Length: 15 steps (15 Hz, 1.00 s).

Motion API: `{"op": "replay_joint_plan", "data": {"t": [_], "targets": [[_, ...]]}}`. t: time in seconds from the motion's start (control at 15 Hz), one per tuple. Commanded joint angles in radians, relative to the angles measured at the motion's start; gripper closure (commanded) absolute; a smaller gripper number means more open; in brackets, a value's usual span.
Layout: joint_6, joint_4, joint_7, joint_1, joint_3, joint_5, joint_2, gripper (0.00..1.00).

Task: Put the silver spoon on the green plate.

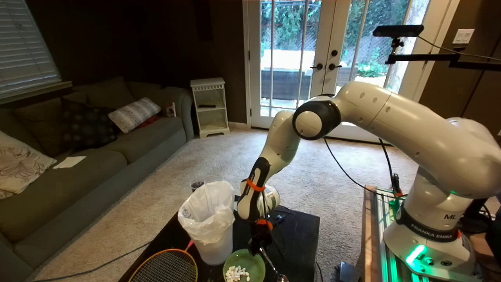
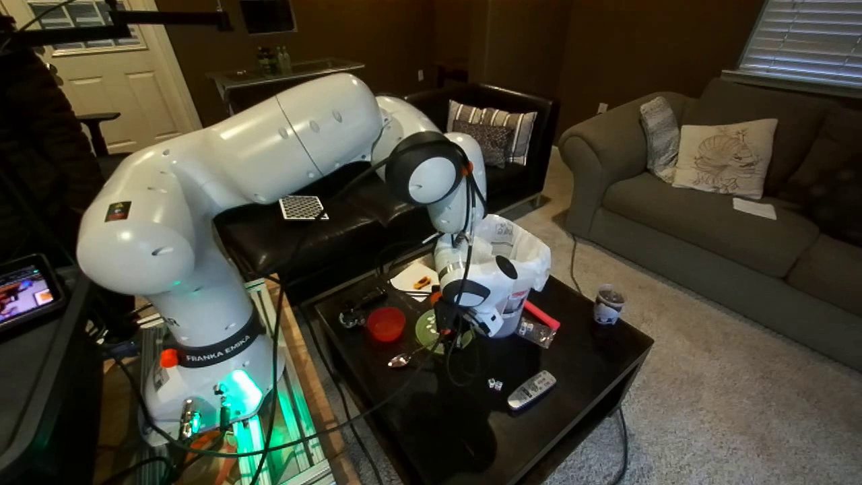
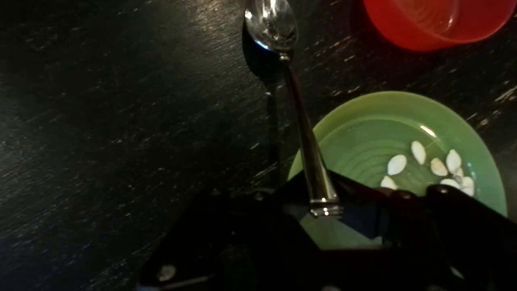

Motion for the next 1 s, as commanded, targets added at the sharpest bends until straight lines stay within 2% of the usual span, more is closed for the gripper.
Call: {"op": "replay_joint_plan", "data": {"t": [0.0, 0.2, 0.27, 0.33, 0.47, 0.8, 0.93], "targets": [[0.02, 0.021, 0.045, -0.036, -0.023, 0.048, 0.039, 0.98], [-0.002, 0.04, 0.016, -0.094, -0.011, 0.066, 0.081, 0.98], [0.0, 0.049, -0.006, -0.113, 0.001, 0.064, 0.097, 0.86], [0.033, 0.059, -0.03, -0.134, 0.016, 0.066, 0.117, 0.64], [0.088, 0.084, -0.048, -0.16, 0.029, 0.069, 0.152, 0.6], [0.168, 0.109, -0.042, -0.198, 0.055, 0.064, 0.202, 0.27], [0.127, 0.07, -0.016, -0.174, 0.046, 0.056, 0.186, 0.14]]}}
